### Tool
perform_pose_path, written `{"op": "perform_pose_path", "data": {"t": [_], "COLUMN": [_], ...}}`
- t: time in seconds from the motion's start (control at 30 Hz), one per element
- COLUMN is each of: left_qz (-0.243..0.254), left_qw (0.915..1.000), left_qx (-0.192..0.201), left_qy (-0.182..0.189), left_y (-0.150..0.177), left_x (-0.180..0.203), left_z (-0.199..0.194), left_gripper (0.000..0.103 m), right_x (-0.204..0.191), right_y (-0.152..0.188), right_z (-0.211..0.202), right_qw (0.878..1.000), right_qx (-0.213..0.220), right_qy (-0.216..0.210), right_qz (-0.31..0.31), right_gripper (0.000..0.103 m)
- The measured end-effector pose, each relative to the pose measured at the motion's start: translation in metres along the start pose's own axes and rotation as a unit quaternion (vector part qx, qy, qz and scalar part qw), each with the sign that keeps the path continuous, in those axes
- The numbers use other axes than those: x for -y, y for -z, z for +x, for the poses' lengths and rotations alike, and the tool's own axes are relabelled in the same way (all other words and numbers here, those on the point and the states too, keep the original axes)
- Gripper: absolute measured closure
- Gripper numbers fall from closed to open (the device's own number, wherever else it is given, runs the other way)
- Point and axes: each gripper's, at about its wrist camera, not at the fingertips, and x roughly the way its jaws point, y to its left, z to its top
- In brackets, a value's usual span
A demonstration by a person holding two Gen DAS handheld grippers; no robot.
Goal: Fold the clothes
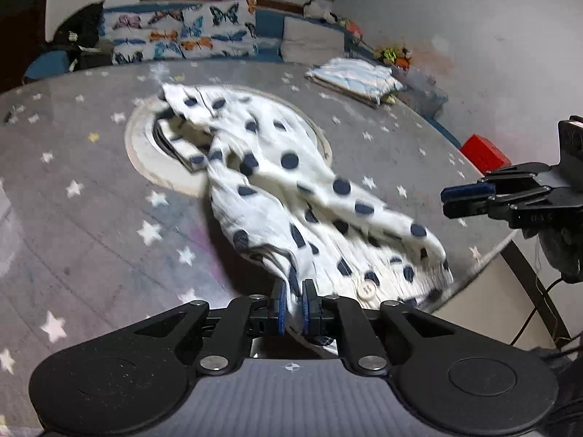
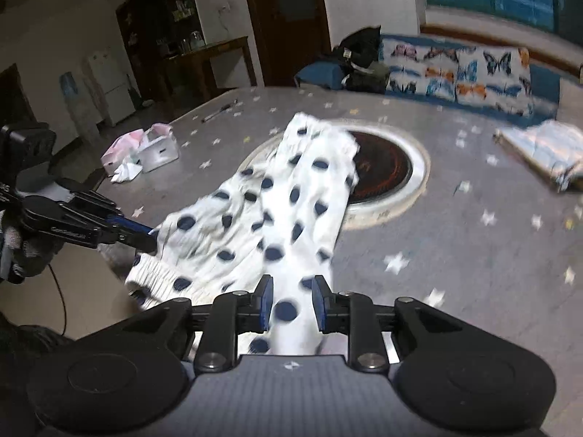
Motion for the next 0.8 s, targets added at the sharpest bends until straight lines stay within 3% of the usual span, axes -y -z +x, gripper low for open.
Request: {"op": "perform_pose_path", "data": {"t": [0.17, 0.47, 0.73, 0.8], "left_qz": [0.008, -0.006, -0.012, -0.014], "left_qw": [0.9991, 0.998, 0.9987, 0.9988], "left_qx": [0.036, 0.045, 0.033, 0.03], "left_qy": [-0.021, -0.044, -0.037, -0.035], "left_y": [-0.018, -0.043, -0.047, -0.048], "left_x": [-0.004, -0.021, -0.029, -0.031], "left_z": [-0.004, 0.043, 0.075, 0.083], "left_gripper": [0.078, 0.08, 0.081, 0.081], "right_x": [0.005, 0.0, -0.008, -0.009], "right_y": [-0.031, -0.108, -0.166, -0.177], "right_z": [0.02, 0.091, 0.167, 0.187], "right_qw": [1.0, 0.997, 0.995, 0.995], "right_qx": [0.011, 0.033, 0.011, 0.004], "right_qy": [0.012, 0.011, 0.021, 0.023], "right_qz": [-0.021, -0.067, -0.094, -0.093], "right_gripper": [0.08, 0.08, 0.079, 0.072]}}
